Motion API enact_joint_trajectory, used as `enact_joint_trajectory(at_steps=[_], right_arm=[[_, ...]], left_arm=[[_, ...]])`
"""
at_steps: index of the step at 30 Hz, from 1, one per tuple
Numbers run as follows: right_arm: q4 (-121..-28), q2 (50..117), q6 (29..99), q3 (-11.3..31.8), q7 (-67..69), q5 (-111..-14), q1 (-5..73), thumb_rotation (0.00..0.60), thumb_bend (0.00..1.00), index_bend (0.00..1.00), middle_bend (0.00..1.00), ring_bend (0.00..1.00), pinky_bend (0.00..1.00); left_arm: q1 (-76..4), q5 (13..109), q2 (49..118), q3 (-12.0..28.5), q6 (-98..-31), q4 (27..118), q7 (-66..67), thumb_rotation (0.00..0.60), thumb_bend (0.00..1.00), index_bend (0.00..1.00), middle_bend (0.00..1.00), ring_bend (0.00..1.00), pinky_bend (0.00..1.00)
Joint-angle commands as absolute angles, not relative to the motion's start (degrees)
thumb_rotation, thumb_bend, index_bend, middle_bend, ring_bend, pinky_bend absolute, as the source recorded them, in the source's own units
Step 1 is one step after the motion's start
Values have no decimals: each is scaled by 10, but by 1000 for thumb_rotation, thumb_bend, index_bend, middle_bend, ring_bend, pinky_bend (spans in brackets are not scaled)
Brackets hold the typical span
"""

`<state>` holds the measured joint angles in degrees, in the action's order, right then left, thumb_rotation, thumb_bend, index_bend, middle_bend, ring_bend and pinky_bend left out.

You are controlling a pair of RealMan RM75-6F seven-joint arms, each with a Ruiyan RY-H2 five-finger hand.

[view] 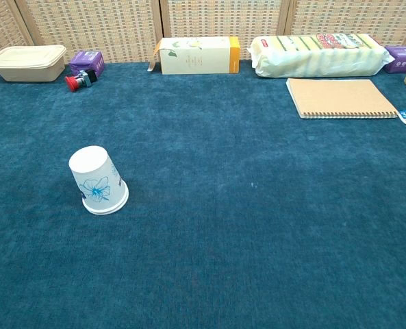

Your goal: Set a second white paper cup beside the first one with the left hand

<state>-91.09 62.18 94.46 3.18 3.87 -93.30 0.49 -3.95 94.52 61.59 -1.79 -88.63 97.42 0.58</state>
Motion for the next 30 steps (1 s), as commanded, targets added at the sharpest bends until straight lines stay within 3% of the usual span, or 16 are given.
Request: enact_joint_trajectory(at_steps=[1, 8, 16, 22, 30], right_arm=[[-911, 621, 945, 32, 41, -932, 4, 600, 64, 17, 0, 0, 0], [-920, 610, 944, 36, 48, -917, 0, 600, 63, 25, 0, 0, 0], [-930, 603, 942, 38, 52, -912, -1, 600, 64, 29, 0, 0, 0], [-930, 600, 931, 36, 52, -904, 0, 600, 64, 29, 0, 0, 0], [-934, 594, 933, 38, 61, -900, -3, 600, 63, 29, 0, 0, 0]], left_arm=[[-40, 946, 616, -19, -885, 974, 6, 600, 143, 0, 0, 0, 0], [-70, 964, 610, -19, -840, 1000, 43, 600, 142, 0, 0, 0, 0], [-164, 882, 577, 19, -678, 1102, 144, 600, 143, 0, 0, 0, 0], [-230, 784, 594, 45, -577, 1127, 194, 600, 157, 0, 0, 0, 0], [-272, 721, 655, 58, -556, 1103, 237, 600, 161, 0, 0, 0, 0]])
